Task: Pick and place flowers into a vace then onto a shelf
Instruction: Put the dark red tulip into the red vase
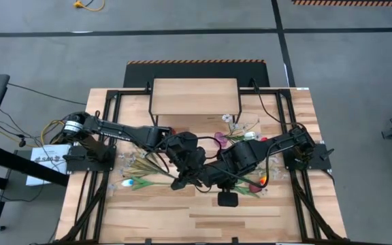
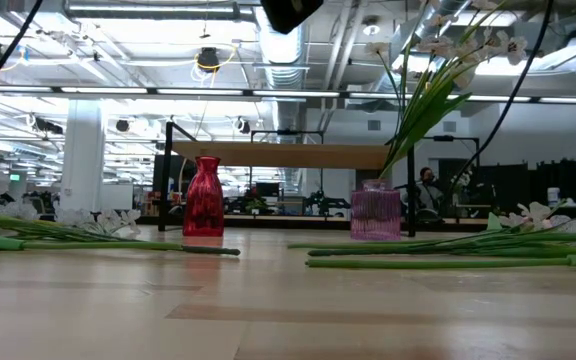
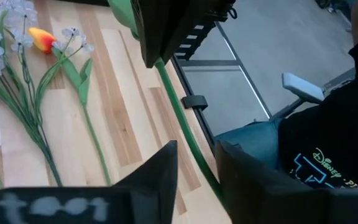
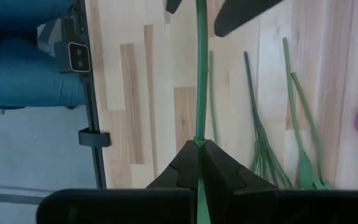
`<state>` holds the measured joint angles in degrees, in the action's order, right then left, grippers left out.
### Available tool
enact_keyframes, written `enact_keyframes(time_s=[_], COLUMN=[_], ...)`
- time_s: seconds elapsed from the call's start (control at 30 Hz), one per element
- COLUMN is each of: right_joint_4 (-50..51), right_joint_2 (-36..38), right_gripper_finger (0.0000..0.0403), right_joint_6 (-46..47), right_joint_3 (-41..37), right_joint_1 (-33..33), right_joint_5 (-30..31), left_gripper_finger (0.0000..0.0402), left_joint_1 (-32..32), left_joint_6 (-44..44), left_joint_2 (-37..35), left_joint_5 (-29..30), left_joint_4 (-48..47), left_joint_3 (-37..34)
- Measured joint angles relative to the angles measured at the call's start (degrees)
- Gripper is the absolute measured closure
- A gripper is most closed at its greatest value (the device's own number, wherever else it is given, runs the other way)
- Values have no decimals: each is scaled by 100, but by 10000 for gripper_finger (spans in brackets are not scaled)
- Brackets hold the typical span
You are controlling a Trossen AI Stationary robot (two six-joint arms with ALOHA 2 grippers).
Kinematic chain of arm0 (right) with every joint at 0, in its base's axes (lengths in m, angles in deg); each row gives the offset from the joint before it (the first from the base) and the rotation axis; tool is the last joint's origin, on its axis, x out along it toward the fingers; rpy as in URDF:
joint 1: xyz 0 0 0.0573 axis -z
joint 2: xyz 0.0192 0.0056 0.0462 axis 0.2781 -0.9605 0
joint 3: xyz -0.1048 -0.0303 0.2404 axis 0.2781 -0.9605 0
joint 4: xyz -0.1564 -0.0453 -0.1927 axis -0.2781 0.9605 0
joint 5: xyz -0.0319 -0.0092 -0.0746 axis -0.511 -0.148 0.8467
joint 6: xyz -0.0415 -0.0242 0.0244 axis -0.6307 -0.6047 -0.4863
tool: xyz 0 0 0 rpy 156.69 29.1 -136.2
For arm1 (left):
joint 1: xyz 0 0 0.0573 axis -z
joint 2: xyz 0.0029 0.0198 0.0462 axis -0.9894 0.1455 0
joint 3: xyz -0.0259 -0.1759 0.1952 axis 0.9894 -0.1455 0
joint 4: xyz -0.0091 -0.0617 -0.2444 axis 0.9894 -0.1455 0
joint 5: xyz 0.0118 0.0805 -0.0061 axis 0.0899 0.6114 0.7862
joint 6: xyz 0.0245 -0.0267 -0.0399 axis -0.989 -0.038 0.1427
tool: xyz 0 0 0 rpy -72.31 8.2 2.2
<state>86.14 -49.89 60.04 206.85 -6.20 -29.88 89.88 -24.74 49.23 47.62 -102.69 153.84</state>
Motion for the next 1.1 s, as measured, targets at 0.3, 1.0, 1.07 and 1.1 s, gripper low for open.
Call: enact_keyframes(time_s=[0.3,1.0,1.07,1.1], right_joint_4=[-12,-7,-9,-7], right_joint_2=[0,0,0,0], right_gripper_finger=[403,326,312,304], right_joint_6=[2,-23,67,114], right_joint_3=[0,0,0,0], right_joint_1=[0,0,0,0], right_joint_5=[-8,-64,-62,-61], left_gripper_finger=[390,401,401,401], left_joint_1=[4,4,-1,-6], left_joint_6=[3,-45,-44,-44], left_joint_2=[0,0,0,0], left_joint_5=[-4,119,86,79], left_joint_4=[-40,-94,-109,-123], left_joint_3=[-4,-7,-7,-7])
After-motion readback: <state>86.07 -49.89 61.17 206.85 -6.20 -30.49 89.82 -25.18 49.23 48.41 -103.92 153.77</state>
